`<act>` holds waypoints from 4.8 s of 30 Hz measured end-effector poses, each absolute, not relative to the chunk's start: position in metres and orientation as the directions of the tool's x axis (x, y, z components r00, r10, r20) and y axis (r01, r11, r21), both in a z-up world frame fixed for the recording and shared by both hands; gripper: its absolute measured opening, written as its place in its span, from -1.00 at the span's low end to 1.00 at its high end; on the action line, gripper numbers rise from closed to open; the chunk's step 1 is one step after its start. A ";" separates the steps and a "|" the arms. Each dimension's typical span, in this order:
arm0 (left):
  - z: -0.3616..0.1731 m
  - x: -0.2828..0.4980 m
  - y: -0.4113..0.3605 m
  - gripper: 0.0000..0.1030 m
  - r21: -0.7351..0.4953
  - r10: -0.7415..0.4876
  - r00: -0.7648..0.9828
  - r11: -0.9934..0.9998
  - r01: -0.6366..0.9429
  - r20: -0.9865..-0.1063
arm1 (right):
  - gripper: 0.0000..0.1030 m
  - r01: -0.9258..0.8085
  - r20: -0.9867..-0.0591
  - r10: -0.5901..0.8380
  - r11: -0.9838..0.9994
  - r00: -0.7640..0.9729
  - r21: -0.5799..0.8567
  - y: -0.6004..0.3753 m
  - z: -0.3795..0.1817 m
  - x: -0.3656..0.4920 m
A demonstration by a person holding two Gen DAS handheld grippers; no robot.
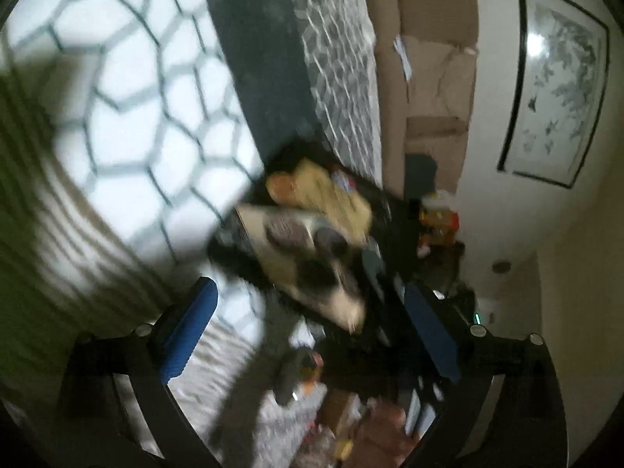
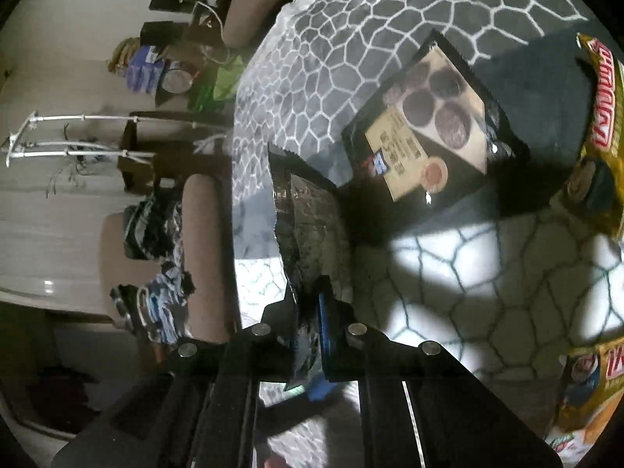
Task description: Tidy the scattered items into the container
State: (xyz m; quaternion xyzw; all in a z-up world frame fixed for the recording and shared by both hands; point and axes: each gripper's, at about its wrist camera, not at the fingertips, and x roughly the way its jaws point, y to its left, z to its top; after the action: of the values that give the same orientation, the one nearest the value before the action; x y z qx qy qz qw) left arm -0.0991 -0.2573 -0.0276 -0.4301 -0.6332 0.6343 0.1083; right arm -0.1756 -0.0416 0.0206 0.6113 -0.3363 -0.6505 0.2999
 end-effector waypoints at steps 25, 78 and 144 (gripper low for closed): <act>-0.048 -0.136 -0.224 -0.83 -0.880 0.740 -0.513 -0.229 0.416 -0.436 | -0.79 -0.005 -0.635 -0.771 -0.636 -0.050 0.772 -0.012 -0.005 -0.130; -0.064 -0.139 -0.243 -0.45 -0.896 0.791 -0.506 -0.115 0.428 -0.343 | -0.80 -0.098 -0.552 -0.819 -0.543 -0.156 0.834 -0.039 -0.026 -0.192; -0.017 -0.131 -0.331 -0.78 -0.977 0.755 -0.654 0.174 0.125 0.051 | -0.72 0.221 -0.730 -0.670 -0.699 0.133 0.681 -0.058 0.009 -0.193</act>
State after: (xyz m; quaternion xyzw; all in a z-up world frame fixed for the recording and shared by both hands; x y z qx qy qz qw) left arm -0.1309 -0.3307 -0.0169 -0.3081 -0.7133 0.5641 0.2792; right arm -0.1930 -0.0576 0.0087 0.6664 -0.1685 -0.6366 0.3498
